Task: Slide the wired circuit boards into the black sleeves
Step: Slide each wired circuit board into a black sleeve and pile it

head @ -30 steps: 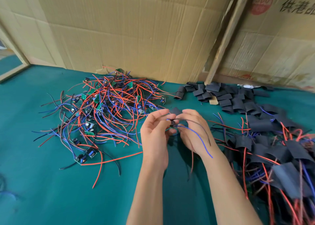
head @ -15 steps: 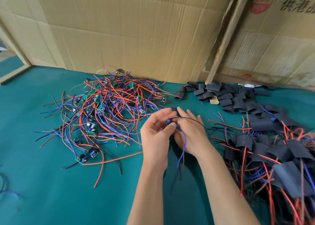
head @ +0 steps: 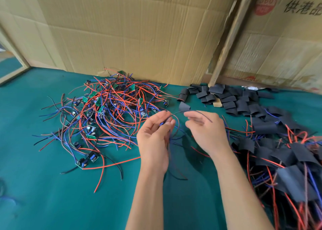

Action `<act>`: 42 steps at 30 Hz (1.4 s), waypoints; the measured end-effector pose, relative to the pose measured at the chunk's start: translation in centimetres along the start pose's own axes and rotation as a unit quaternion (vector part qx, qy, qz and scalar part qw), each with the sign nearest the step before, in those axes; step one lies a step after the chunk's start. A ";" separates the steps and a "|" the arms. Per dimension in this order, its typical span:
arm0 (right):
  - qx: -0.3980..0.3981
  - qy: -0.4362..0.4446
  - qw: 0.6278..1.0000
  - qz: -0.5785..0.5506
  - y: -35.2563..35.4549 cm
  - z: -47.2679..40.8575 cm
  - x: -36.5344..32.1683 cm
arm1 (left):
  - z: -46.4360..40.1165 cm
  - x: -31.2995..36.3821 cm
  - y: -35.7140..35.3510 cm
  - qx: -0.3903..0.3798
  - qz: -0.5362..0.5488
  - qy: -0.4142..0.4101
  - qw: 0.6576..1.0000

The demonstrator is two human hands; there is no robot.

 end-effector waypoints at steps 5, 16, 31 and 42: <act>-0.060 -0.001 0.985 -0.162 -0.1 0.4 -0.8 | 0.1 -0.4 -0.5 -0.023 -0.020 -0.002 1.000; 0.031 -0.008 0.970 -0.242 3.7 -0.3 -0.4 | 2.5 -2.6 -4.0 -0.223 -0.014 0.117 0.968; 0.015 -0.007 0.961 -0.275 3.8 -0.1 -0.8 | 1.3 -2.1 -2.9 -0.157 -0.113 0.057 0.979; 0.087 -0.057 0.921 -0.375 6.0 -0.5 -0.4 | 1.3 -1.9 -2.7 -0.140 -0.198 -0.002 0.970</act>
Point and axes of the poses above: each hand's wrist, its own z-axis away from the middle knuckle, its own y-axis out of the back of the hand, x = y × z, the point moved 9 cm from there along -z, towards the middle knuckle, and after that the axes turned 6 degrees about x, right-handed, at the moved point
